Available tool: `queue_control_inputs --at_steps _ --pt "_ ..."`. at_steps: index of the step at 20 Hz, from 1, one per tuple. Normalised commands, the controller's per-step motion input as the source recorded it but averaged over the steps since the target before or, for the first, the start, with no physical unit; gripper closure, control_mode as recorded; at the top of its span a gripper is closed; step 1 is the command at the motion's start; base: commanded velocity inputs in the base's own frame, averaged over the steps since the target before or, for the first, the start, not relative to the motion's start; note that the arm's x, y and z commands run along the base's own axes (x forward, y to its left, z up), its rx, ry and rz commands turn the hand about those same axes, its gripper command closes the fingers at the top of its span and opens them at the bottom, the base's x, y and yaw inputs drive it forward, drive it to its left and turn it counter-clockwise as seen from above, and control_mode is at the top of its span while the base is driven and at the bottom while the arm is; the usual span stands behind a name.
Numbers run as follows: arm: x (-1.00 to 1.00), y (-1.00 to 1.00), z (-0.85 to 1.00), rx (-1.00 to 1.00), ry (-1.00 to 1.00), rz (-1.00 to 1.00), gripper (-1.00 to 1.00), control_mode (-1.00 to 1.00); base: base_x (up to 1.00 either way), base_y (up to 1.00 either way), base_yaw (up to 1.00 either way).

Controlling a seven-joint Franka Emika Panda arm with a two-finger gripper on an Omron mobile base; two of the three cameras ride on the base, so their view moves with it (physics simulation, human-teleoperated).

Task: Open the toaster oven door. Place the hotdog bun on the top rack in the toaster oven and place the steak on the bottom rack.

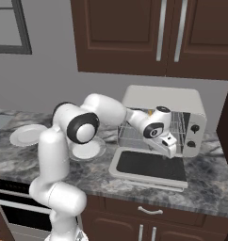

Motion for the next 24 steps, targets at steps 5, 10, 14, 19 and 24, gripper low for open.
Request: queue_control_inputs --at_steps 5,10,14,19,24 --pt "0.34 0.05 -0.02 0.0 -0.03 0.0 -1.0 -1.0 0.0 0.0 0.0" --pt "0.29 0.01 0.0 0.0 0.0 0.0 -1.0 -1.0 0.0 0.0 0.0" --pt "-0.1 0.0 0.0 0.0 0.0 0.02 -1.0 -1.0 0.0 0.0 0.0" --pt "-0.6 0.0 0.13 0.0 -0.13 0.06 -1.0 -1.0 0.0 0.0 0.0" --pt "-0.49 0.0 0.34 -0.08 -0.15 0.15 -1.0 -1.0 0.0 0.0 0.0"
